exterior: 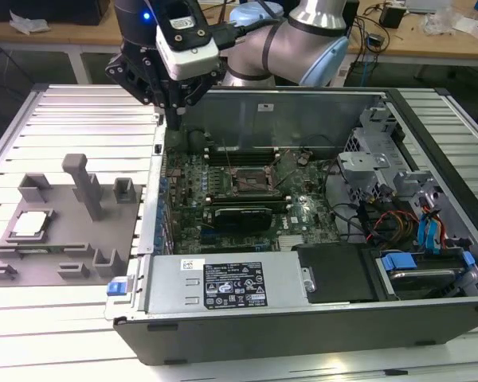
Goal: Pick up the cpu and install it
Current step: 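Reach for the cpu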
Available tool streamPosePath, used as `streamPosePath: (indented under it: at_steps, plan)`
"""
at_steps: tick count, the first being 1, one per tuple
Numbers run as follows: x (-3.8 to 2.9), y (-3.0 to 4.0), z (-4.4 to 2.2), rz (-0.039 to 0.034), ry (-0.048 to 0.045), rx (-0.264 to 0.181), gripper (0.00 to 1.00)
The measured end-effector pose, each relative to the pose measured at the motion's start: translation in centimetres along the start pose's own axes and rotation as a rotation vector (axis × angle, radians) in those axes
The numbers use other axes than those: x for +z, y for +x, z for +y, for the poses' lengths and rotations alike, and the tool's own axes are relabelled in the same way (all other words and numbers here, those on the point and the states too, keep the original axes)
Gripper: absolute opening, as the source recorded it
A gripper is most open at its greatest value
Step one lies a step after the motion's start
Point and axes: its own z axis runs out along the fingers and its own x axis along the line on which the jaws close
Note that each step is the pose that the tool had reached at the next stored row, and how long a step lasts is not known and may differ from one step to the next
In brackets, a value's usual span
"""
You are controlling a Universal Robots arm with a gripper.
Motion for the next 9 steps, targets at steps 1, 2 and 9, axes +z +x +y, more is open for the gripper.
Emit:
streamPosePath:
  at_steps: [1, 2, 9]
  plan:
    - [0.0, 0.2, -0.01, -0.0001, -0.0001, 0.0, 0.11]
    - [0.0, 0.32, -0.02, -0.0002, -0.0001, 0.0, 0.11]
    - [-0.04, 1.55, -0.12, -0.0014, -0.0003, 0.0, 0.11]
